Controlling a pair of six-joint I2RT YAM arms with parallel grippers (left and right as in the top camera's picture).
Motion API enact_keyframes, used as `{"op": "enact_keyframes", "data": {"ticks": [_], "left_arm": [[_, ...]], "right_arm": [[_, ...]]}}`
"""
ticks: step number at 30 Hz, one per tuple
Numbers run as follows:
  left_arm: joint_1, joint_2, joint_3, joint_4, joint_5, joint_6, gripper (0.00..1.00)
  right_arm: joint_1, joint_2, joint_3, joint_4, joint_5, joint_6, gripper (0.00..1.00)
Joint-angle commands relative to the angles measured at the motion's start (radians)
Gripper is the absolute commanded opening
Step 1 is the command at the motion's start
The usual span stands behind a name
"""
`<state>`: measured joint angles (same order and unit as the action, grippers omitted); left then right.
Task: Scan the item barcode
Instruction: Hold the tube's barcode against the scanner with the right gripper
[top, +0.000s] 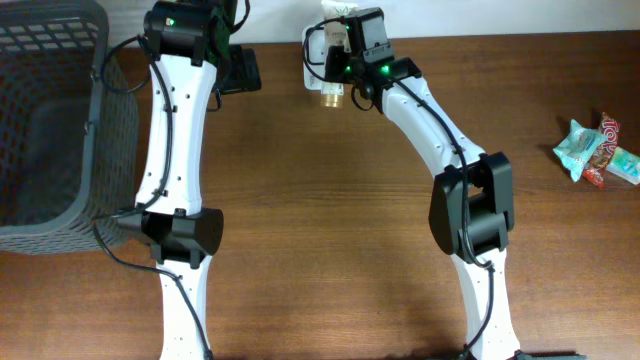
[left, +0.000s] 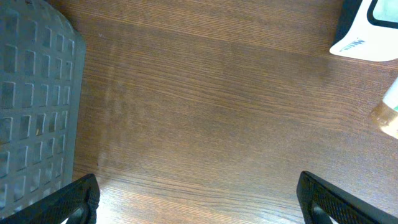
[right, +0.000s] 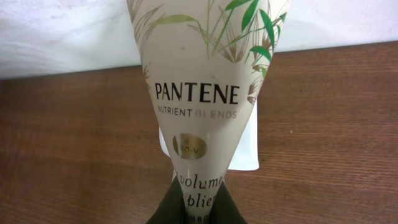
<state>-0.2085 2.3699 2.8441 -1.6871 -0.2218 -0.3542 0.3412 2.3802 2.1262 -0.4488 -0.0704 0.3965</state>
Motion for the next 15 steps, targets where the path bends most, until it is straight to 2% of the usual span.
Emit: {"op": "enact_keyframes", "data": {"ticks": [1, 6, 10, 15], "left_arm": [[-0.005, -0.008, -0.003, -0.001, -0.011, 0.015, 0.99], [-0.005, -0.008, -0.003, -0.001, -0.011, 0.015, 0.99], [-0.005, -0.008, -0.003, -0.001, -0.011, 0.015, 0.99], [-0.005, -0.008, -0.003, -0.001, -0.011, 0.015, 0.99]], "right_arm": [[0.005, 0.005, 0.028, 0.010, -0.005, -0.003, 0.04], [0.004, -0.083, 0.046, -0.004, 0.006, -0.072, 0.04], [0.004, -0.169, 0.048, -0.052, 0.064, -0.075, 0.04], [0.004, -0.186, 0.048, -0.098, 0.063, -0.081, 0.04]]}}
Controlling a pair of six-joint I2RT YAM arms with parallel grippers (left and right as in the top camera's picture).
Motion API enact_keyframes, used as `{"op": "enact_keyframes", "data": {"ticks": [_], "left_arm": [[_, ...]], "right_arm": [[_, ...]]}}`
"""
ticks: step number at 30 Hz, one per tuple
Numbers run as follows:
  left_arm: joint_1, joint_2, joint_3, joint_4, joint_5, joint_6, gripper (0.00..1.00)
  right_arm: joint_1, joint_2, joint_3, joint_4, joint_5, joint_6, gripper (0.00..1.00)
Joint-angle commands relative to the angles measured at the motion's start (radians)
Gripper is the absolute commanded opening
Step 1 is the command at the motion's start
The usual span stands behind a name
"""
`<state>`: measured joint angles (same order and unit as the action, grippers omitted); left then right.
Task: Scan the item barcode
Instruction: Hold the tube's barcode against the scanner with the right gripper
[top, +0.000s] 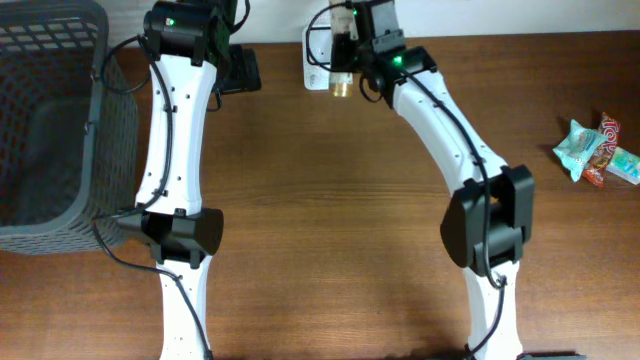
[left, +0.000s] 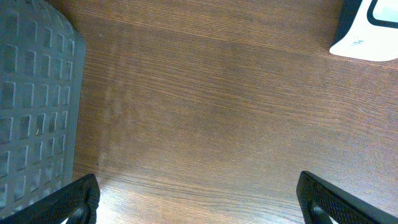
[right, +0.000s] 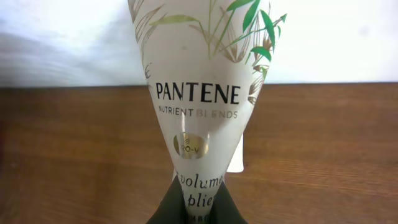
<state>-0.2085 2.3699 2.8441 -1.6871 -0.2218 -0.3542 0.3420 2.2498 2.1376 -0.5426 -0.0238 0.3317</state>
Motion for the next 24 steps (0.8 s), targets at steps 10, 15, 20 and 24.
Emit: {"op": "enact_keyframes", "data": {"ticks": [10, 15, 20, 24], "left_arm": [[-0.005, -0.008, -0.003, -0.001, -0.011, 0.015, 0.99], [-0.005, -0.008, -0.003, -0.001, -0.010, 0.015, 0.99], [-0.006, -0.008, -0.003, -0.001, -0.010, 0.015, 0.99], [-0.005, -0.008, -0.003, -0.001, -0.011, 0.015, 0.99]], "right_arm": [[0.003, -0.052, 0.036, -0.116, 0.420, 0.046, 0.04], [-0.041, -0.042, 0.013, -0.255, 0.621, 0.152, 0.04], [-0.108, -0.019, 0.012, -0.287, 0.399, 0.211, 0.04], [-0.101, -0.016, 0.012, -0.192, 0.146, 0.136, 0.04]]}}
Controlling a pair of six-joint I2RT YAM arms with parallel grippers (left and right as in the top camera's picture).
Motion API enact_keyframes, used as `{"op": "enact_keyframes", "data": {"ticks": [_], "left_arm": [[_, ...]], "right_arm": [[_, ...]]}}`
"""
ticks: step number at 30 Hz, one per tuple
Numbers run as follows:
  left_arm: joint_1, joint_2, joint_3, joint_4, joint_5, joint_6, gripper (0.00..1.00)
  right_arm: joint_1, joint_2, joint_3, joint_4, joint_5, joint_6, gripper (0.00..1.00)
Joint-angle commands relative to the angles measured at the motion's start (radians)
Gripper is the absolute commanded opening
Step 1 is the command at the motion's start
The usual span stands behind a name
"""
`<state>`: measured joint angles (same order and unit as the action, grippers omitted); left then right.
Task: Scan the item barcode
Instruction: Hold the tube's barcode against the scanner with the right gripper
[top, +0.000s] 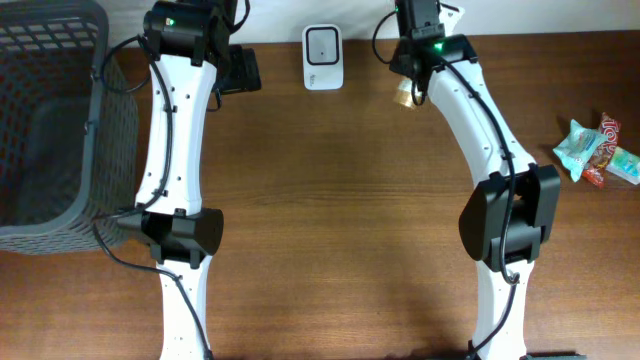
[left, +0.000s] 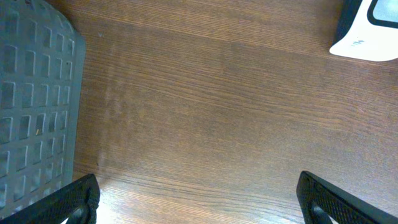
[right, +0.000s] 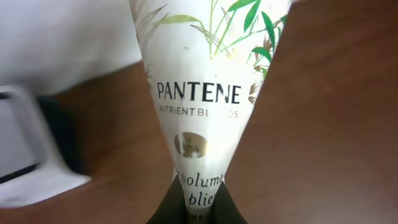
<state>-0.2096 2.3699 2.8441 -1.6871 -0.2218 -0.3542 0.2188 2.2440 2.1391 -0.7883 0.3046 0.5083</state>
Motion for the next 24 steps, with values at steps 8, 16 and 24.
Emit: {"op": "enact_keyframes", "data": {"ticks": [8, 16, 24], "left_arm": [[-0.003, -0.008, -0.003, -0.001, -0.011, 0.015, 0.99], [-0.004, -0.008, -0.003, -0.001, -0.011, 0.015, 0.99], [-0.004, -0.008, -0.003, -0.001, -0.011, 0.015, 0.99]], "right_arm": [[0.043, 0.055, 0.010, 0.119, -0.314, -0.152, 0.04], [0.045, 0.087, 0.008, 0.140, -0.277, -0.048, 0.04], [0.101, 0.087, 0.008, 0.366, -0.353, -0.158, 0.04]]}}
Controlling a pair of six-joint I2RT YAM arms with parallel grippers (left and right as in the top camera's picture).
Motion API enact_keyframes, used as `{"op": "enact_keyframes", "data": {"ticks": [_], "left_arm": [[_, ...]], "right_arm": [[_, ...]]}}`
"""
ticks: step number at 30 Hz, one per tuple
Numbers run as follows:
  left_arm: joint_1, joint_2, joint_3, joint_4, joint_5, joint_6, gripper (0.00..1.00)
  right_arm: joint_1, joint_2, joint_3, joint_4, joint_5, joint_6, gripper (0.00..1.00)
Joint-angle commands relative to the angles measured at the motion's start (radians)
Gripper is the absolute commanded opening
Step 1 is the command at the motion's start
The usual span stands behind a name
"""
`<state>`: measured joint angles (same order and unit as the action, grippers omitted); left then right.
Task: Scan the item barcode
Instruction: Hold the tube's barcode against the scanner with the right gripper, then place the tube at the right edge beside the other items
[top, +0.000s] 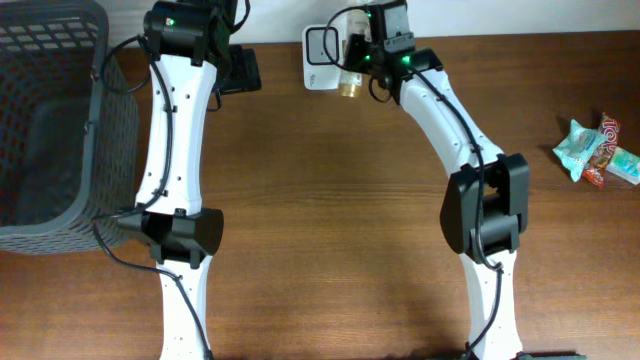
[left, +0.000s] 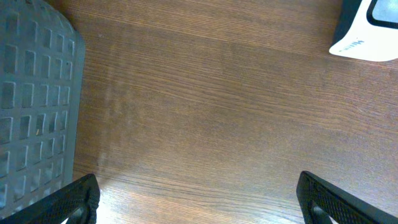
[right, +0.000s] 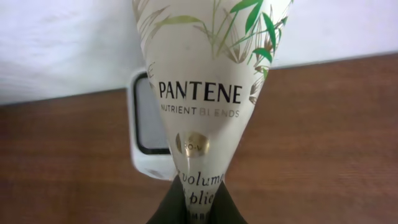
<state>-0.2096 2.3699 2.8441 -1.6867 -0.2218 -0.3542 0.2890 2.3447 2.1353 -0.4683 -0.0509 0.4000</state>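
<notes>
A cream Pantene tube (right: 199, 93) with green leaf print is clamped between the dark fingers of my right gripper (right: 198, 208). Its gold cap end (top: 350, 88) shows from overhead. The white barcode scanner (right: 146, 124) with a dark window lies on the table at the back, just behind and left of the tube. From overhead the scanner (top: 318, 45) is partly covered by the right gripper (top: 362, 60). My left gripper (left: 199, 202) hovers open over bare wood left of the scanner (left: 367, 31), holding nothing.
A grey plastic basket (top: 50, 120) stands at the left edge, and its wall (left: 31, 93) also shows in the left wrist view. Snack packets (top: 598, 150) lie at the far right. A white wall runs along the table's back edge.
My right gripper has moved left with the tube, from well right of the scanner to right beside it. The scanner window is back in the right wrist view. The left arm is unmoved.
My right gripper held the tube over the scanner at first, then a little further back over it. Then it was off to the scanner's right, leaving the scanner uncovered. Now it is back at the scanner's right side. The left gripper stayed open and still throughout.
</notes>
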Motion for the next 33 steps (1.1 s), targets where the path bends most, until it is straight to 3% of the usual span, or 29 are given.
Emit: {"op": "enact_keyframes", "data": {"ticks": [1, 5, 12, 19, 21, 23, 27, 30, 33], "left_arm": [[-0.004, -0.008, -0.003, -0.002, -0.011, 0.015, 0.99], [-0.004, -0.008, -0.003, -0.001, -0.011, 0.015, 0.99], [-0.004, -0.008, -0.003, -0.001, -0.011, 0.015, 0.99], [-0.004, -0.008, -0.003, -0.001, -0.011, 0.015, 0.99], [-0.004, -0.008, -0.003, -0.001, -0.011, 0.015, 0.99], [-0.004, -0.008, -0.003, -0.001, -0.011, 0.015, 0.99], [-0.004, -0.008, -0.003, -0.001, -0.010, 0.015, 0.99], [-0.004, -0.008, -0.003, -0.001, -0.011, 0.015, 0.99], [-0.004, -0.008, -0.003, -0.001, -0.011, 0.015, 0.99]], "right_arm": [[0.041, -0.013, 0.011, 0.060, 0.009, -0.082, 0.04], [0.071, 0.035, 0.011, 0.103, 0.028, -0.161, 0.04], [0.077, 0.077, 0.013, 0.098, 0.056, -0.160, 0.04], [0.029, -0.129, 0.013, -0.014, 0.254, -0.156, 0.04], [-0.011, -0.169, 0.013, -0.098, 0.386, -0.156, 0.04], [-0.092, -0.177, 0.013, -0.287, 0.564, -0.009, 0.04], [-0.282, -0.139, 0.011, -0.543, 0.602, 0.141, 0.04], [-0.450, -0.095, 0.011, -0.618, 0.570, 0.129, 0.04], [-0.555, -0.055, 0.011, -0.596, 0.433, -0.049, 0.04]]}}
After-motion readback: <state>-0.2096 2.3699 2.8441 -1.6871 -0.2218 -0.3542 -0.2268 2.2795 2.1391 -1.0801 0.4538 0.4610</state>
